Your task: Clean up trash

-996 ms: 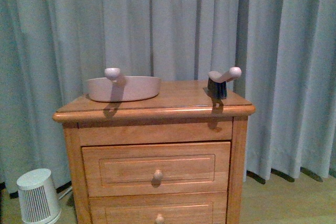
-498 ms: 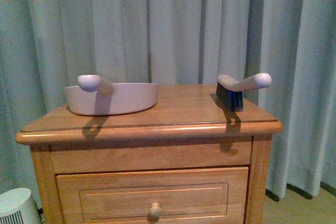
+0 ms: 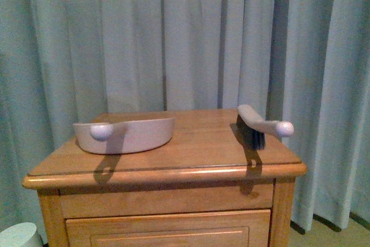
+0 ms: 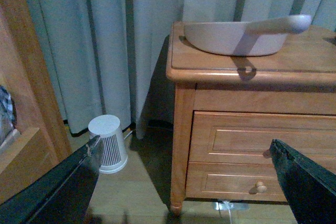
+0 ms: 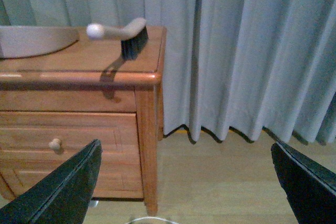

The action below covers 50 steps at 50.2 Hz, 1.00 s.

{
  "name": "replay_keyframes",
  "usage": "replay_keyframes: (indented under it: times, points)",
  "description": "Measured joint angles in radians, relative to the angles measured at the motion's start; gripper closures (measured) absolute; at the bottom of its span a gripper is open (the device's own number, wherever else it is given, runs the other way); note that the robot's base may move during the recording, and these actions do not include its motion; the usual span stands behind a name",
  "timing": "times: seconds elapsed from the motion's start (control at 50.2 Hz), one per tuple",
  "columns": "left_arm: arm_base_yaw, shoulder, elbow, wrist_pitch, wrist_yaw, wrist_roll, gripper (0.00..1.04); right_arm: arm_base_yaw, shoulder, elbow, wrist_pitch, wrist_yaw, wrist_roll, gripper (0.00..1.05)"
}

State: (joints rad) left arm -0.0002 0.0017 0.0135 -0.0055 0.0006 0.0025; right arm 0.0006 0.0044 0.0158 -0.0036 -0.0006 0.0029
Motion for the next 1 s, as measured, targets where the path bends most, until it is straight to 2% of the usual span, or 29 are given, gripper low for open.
replay_keyframes:
  times: [0.518, 0.558, 0.617, 0.657, 0.697, 0.816, 0.996]
  points:
    - [0.000, 0.000, 0.000, 0.000, 0.000, 0.000, 0.08, 0.000, 0.000, 0.000, 0.000, 0.000, 0.000, 0.07]
    - [-0.002, 0.023, 0.019, -0.055, -0.015, -0.031, 0.08, 0.000, 0.000, 0.000, 0.000, 0.000, 0.000, 0.07]
    - [0.008, 0.142, 0.094, -0.240, 0.000, -0.104, 0.08, 0.000, 0.000, 0.000, 0.000, 0.000, 0.000, 0.07]
    - [0.026, 0.228, 0.111, -0.268, 0.013, -0.124, 0.08, 0.000, 0.000, 0.000, 0.000, -0.001, 0.000, 0.07]
    - [0.058, 0.299, 0.130, -0.243, 0.055, -0.127, 0.08, 0.000, 0.000, 0.000, 0.000, 0.000, 0.000, 0.07]
    - [0.100, 0.458, 0.209, -0.129, 0.067, -0.102, 0.08, 0.000, 0.000, 0.000, 0.000, 0.000, 0.000, 0.07]
    - [0.058, 0.805, 0.448, -0.014, 0.022, 0.006, 0.08, 0.000, 0.000, 0.000, 0.000, 0.000, 0.000, 0.07]
